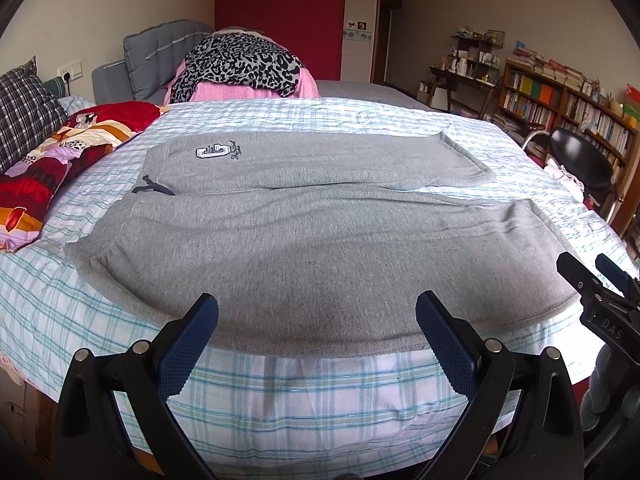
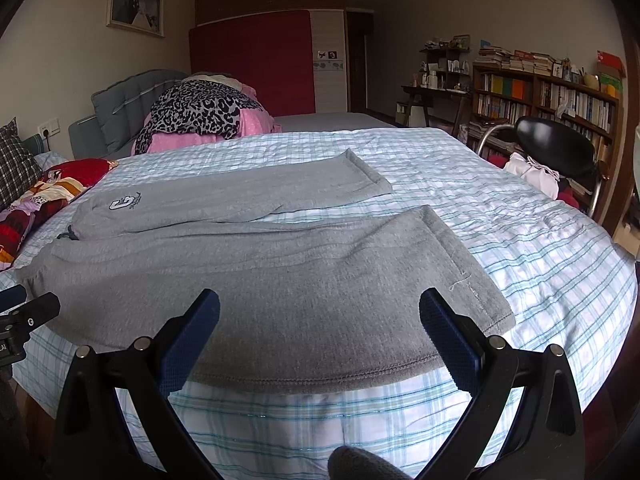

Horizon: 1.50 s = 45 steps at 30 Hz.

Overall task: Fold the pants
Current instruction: 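Move both tools forward over the grey sweatpants on the bed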

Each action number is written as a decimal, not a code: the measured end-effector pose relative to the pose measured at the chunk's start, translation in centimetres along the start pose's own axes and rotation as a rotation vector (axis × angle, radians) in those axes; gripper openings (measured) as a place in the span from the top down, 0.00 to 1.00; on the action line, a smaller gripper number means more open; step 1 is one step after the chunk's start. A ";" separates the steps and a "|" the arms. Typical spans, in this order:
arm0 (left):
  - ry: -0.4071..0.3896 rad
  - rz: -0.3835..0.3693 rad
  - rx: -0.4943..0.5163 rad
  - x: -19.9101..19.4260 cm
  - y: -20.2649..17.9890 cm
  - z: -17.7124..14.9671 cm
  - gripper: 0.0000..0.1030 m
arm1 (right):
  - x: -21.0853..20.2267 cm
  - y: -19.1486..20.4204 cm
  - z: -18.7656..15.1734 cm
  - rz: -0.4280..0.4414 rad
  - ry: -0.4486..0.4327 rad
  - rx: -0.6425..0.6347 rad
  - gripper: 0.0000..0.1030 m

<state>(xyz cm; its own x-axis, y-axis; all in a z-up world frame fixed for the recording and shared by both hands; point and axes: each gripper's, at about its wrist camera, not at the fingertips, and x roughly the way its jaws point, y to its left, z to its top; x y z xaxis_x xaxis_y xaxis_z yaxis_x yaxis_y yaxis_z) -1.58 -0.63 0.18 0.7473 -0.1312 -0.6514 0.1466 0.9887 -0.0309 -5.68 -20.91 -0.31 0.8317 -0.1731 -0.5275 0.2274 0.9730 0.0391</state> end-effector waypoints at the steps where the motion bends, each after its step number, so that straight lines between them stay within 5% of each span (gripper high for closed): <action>1: 0.003 -0.002 -0.002 0.0 0.0 0.0 0.05 | 0.0 -0.1 0.0 0.000 0.001 0.001 0.02; 45: 0.018 0.107 -0.013 2.0 1.5 0.2 0.05 | 1.1 0.0 -0.3 -0.019 0.029 0.011 0.02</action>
<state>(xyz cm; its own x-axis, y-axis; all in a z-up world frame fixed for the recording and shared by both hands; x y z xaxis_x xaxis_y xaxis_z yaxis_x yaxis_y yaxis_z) 0.27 0.59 -0.96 0.7463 -0.0239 -0.6652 0.0584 0.9979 0.0296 -4.89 -21.03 -1.17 0.8122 -0.1874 -0.5525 0.2488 0.9678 0.0375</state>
